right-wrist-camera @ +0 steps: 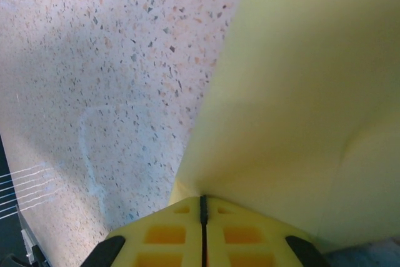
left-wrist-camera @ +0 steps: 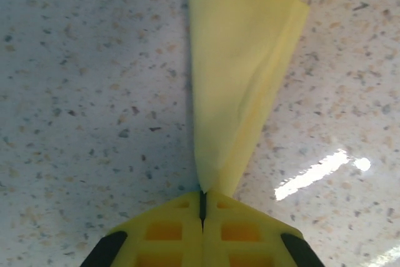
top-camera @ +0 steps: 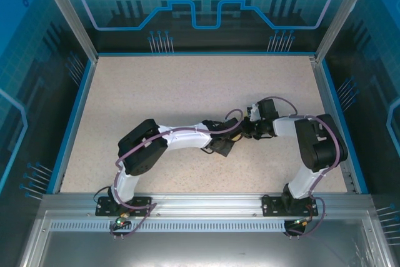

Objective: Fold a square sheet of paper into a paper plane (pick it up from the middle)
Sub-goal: Fold the wing for the fifth time at the center of the table.

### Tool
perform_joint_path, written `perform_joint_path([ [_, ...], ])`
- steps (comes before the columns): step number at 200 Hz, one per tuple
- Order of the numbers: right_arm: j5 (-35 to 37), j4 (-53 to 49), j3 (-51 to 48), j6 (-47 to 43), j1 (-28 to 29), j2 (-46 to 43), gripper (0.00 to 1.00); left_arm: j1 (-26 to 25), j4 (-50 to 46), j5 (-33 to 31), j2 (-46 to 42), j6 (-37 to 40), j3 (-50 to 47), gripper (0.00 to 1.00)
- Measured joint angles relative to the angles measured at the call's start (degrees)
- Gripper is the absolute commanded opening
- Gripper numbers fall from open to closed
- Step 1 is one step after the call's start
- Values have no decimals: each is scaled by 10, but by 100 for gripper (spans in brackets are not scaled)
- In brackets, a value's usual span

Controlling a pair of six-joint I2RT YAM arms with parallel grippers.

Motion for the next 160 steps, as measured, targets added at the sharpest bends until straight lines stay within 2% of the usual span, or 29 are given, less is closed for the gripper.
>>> perform_joint_path([
  [52,4,-5,0,-3,0,-2,7,-7,-9,-49,5,30,5,4],
  [94,3,-5,0,-4,0,-1,6,-13,-9,-77,8,51,4,14],
  [134,2,-5,0,-5,0,0,6,-12,-10,-72,5,68,1,22],
  [160,2,-5,0,-7,0,0,6,-5,-13,-33,-7,70,-1,26],
])
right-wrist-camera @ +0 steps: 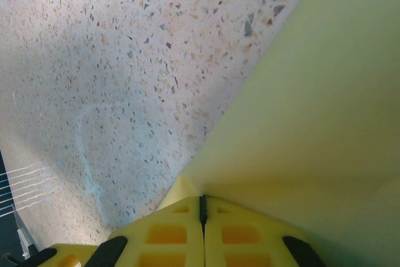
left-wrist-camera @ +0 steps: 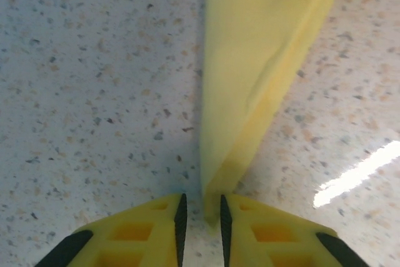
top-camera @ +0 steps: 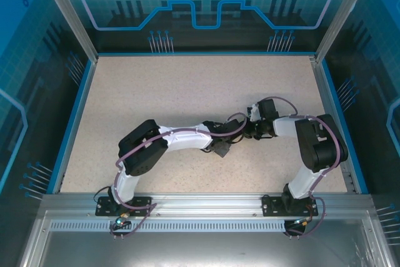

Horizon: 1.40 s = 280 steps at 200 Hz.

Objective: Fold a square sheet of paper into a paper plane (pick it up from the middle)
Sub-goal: Fold the wing for the fifth time at the center of the table.

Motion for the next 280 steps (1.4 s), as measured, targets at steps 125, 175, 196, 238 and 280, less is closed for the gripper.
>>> perform_joint_path([
  [125,-8,16,-8,-2,-3,0,4,91,52,152,-59,-109,-16,17],
  [175,-14,18,-8,-2,-6,3,4,92,64,173,-38,-134,-30,13],
  [196,-17,20,-8,-2,-7,4,3,92,69,183,-33,-134,-30,12],
  [238,-20,23,-8,-2,-7,6,3,92,77,199,-27,-134,-34,12],
  [280,-20,25,-9,-2,-7,6,3,92,80,207,-21,-134,-34,11],
])
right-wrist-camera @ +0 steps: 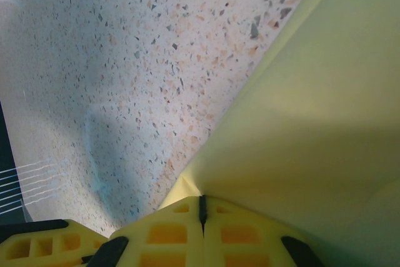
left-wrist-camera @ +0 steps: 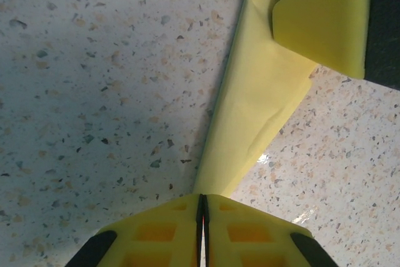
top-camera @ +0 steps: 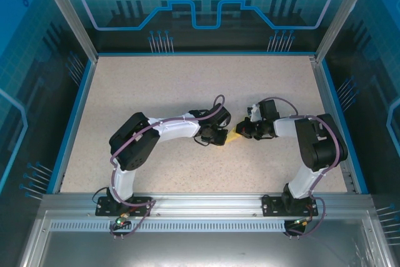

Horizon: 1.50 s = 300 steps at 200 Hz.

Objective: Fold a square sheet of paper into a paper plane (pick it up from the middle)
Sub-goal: Fold the wing for the fifth time at the center of the table.

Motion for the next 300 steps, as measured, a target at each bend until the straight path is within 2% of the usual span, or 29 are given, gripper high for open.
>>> perform_joint_path([
  [136,-2,5,-3,0,-1,0,3,-1,7,6,17,1,0,11],
  [231,11,-22,-19,16,1,-48,10,-1,20,2,17,3,-9,10],
  [300,32,-14,-30,86,62,-119,9,-1,35,2,15,5,-19,9],
])
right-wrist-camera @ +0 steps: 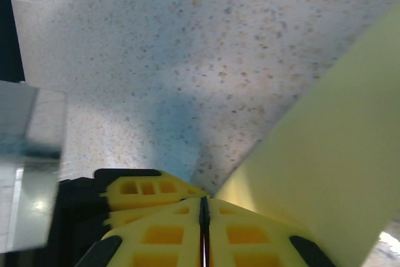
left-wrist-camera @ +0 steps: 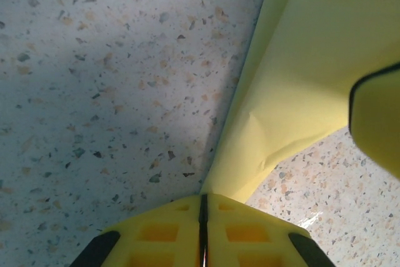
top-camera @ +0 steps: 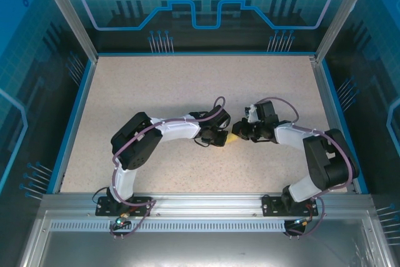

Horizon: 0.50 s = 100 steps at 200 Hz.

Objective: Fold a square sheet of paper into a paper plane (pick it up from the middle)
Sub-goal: Fold the wing for the fifth time at the center of the table.

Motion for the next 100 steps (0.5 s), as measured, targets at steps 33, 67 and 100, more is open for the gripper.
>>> perform_joint_path([
  [33,19,26,-16,40,18,2,9,0,12,0,-3,0,-8,9],
  [67,35,49,-21,70,36,14,9,0,18,0,-5,0,-13,9],
  [100,40,95,-25,89,42,49,9,0,22,0,-5,0,-15,9],
])
